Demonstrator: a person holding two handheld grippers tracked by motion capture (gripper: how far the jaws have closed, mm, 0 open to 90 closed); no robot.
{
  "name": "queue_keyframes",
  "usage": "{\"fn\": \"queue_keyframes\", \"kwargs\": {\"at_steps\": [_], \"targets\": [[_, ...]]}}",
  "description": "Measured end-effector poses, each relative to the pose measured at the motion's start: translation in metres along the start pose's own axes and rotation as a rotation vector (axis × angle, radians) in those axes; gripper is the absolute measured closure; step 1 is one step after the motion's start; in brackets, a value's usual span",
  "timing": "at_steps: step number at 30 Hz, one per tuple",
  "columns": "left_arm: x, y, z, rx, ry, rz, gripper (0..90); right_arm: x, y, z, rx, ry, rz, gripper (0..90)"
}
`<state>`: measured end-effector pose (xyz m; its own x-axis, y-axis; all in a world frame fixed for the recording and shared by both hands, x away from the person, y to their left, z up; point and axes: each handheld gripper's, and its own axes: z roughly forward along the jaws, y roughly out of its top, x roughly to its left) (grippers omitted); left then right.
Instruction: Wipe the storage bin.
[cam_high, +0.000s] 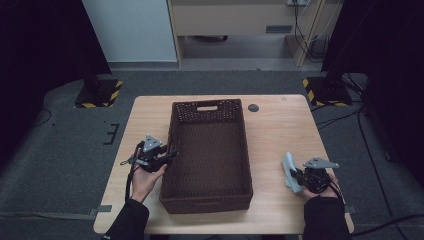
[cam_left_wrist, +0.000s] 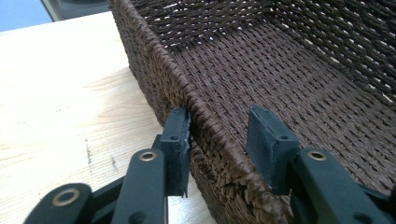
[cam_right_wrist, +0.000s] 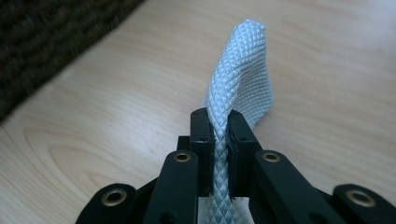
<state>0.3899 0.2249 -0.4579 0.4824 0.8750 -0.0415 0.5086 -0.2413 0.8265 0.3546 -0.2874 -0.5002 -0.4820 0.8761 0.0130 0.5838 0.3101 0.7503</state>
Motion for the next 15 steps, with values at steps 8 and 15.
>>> {"fn": "queue_keyframes", "kwargs": {"at_steps": [8, 15], "targets": [[-0.002, 0.002, 0.001, 0.0, 0.009, 0.01, 61.7, 0.001, 0.022, 0.001, -0.127, 0.01, 0.014, 83.6], [-0.007, 0.003, 0.004, 0.0, 0.001, 0.015, 62.0, 0.003, 0.038, 0.011, -0.161, 0.0, 0.006, 83.6]]}}
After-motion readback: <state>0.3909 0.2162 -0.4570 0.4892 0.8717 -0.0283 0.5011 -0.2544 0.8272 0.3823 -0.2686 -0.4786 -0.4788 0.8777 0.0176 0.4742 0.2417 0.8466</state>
